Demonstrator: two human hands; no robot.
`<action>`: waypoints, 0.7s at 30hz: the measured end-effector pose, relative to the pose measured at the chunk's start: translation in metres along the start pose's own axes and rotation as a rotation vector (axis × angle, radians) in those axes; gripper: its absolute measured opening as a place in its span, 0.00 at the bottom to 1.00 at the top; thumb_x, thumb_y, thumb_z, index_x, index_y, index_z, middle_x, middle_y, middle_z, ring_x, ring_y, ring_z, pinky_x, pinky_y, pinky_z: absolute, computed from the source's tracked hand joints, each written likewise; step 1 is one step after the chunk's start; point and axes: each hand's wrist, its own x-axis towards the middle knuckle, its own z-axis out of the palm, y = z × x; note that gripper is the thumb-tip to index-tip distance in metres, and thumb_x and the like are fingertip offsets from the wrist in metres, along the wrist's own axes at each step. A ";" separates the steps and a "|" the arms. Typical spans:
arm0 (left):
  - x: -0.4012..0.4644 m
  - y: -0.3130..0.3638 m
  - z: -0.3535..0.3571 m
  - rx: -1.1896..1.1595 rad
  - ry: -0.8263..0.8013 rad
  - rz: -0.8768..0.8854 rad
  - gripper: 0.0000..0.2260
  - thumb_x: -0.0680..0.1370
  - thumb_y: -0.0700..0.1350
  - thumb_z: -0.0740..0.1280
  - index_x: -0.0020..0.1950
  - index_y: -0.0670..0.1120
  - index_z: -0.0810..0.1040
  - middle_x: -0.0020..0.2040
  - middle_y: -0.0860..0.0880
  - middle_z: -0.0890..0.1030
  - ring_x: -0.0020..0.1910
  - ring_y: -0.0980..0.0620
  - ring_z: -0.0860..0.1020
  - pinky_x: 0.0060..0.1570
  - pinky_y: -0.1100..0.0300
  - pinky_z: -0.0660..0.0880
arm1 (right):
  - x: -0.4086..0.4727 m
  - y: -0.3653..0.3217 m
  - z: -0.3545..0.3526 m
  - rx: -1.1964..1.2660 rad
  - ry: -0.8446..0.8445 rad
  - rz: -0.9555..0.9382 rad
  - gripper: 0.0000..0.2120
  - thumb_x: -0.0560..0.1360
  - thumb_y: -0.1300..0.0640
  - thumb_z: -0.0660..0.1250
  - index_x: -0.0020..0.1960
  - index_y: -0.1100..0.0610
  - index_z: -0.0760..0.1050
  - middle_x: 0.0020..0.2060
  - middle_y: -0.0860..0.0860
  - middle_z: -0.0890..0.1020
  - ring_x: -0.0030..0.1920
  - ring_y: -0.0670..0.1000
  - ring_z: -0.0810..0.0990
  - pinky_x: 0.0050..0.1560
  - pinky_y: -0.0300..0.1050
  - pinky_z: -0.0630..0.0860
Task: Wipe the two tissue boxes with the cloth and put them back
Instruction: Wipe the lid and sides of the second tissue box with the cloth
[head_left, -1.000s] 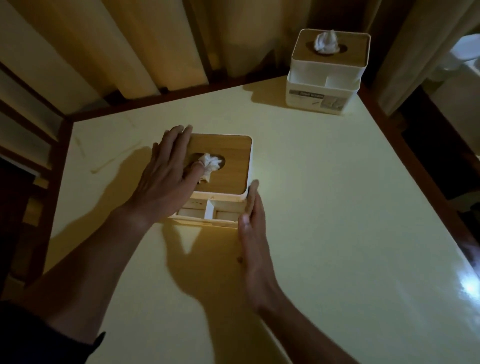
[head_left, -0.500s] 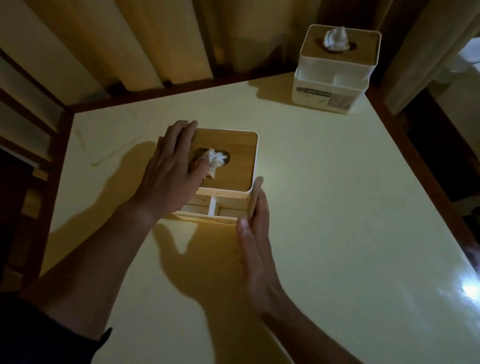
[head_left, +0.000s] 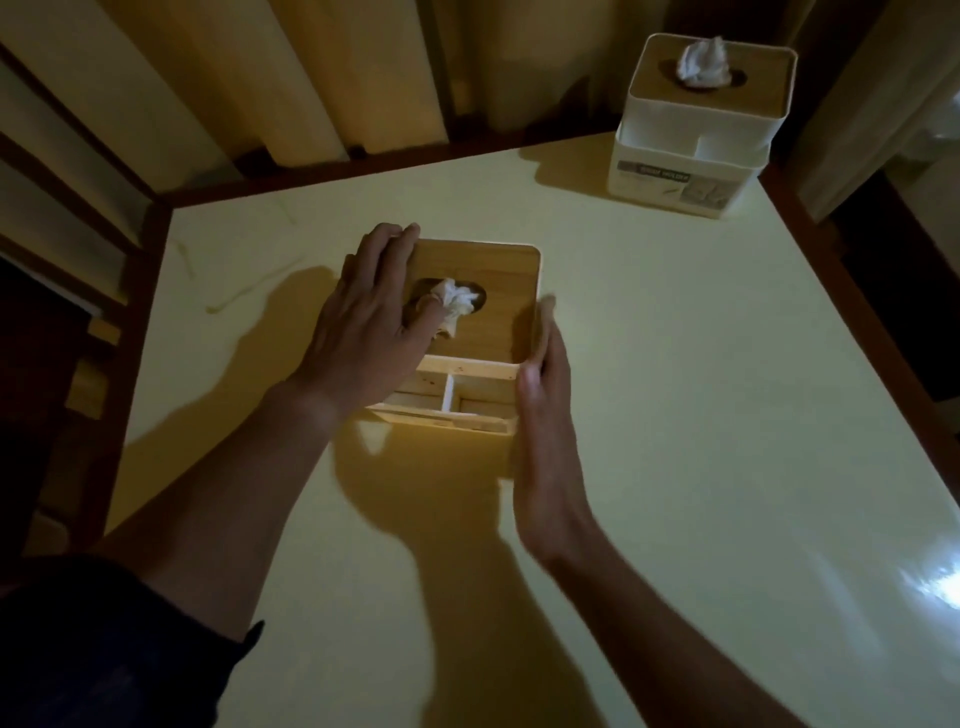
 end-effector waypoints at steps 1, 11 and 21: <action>0.000 0.000 0.000 -0.002 0.003 -0.001 0.31 0.81 0.60 0.54 0.83 0.49 0.57 0.79 0.50 0.60 0.73 0.47 0.67 0.67 0.49 0.68 | -0.015 0.008 0.002 0.006 0.002 0.022 0.37 0.82 0.30 0.51 0.87 0.40 0.48 0.84 0.37 0.59 0.83 0.42 0.60 0.81 0.64 0.64; -0.001 0.002 -0.002 -0.039 -0.017 -0.019 0.31 0.82 0.62 0.53 0.83 0.50 0.56 0.79 0.50 0.59 0.76 0.48 0.63 0.71 0.49 0.67 | 0.082 -0.005 -0.015 0.056 -0.019 0.183 0.52 0.68 0.14 0.56 0.84 0.42 0.62 0.79 0.50 0.73 0.77 0.55 0.73 0.76 0.70 0.70; -0.002 0.004 -0.005 -0.045 -0.020 0.002 0.32 0.80 0.62 0.52 0.82 0.48 0.58 0.77 0.50 0.62 0.75 0.49 0.65 0.74 0.44 0.65 | -0.015 0.024 0.002 0.035 0.010 0.100 0.42 0.76 0.20 0.53 0.86 0.35 0.52 0.84 0.41 0.61 0.84 0.49 0.62 0.80 0.69 0.63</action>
